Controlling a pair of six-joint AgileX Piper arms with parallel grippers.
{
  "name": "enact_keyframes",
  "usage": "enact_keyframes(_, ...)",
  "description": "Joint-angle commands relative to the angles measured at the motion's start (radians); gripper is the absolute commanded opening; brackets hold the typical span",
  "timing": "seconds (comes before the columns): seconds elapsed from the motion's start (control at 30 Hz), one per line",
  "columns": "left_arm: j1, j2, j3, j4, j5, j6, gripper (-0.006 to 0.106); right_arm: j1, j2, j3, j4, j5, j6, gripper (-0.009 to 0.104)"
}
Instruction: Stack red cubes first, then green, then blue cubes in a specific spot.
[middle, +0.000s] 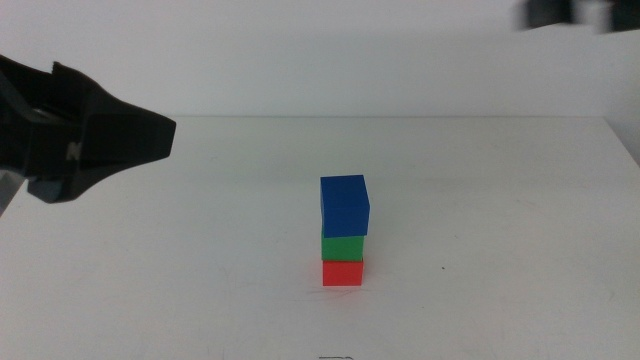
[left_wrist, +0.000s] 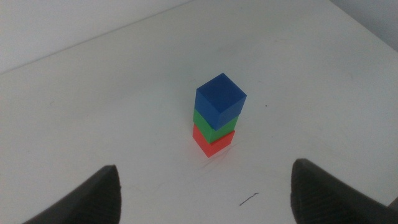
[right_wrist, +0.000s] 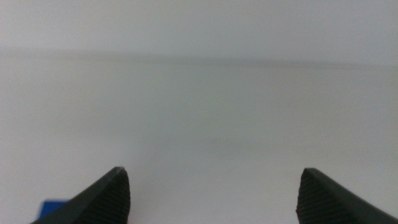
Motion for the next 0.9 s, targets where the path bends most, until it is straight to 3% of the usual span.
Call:
enact_keyframes(0.0,-0.001,-0.002,-0.023,-0.020,-0.062,0.001,0.094,-0.081,-0.159,0.083,-0.037,-0.149,-0.026,0.070)
enact_keyframes(0.27,-0.001,-0.002,-0.023,-0.020,-0.062,0.001,0.094,-0.303,-0.393,0.327,-0.028,-0.229,-0.089,0.070)
enact_keyframes(0.67,-0.001,-0.002,-0.023,-0.020,-0.062,0.001,0.094,-0.312,-0.395,0.351,-0.030,-0.214,-0.087,0.070)
enact_keyframes(0.73,0.016,-0.041,-0.012,0.079,-0.121,0.000,0.094,-0.312,-0.395,0.351,-0.030,-0.214,-0.087,0.070)
enact_keyframes(0.87,0.130,-0.092,0.101,0.180,-0.332,0.000,0.094,-0.312,-0.395,0.351,-0.030,-0.214,-0.087,0.070)
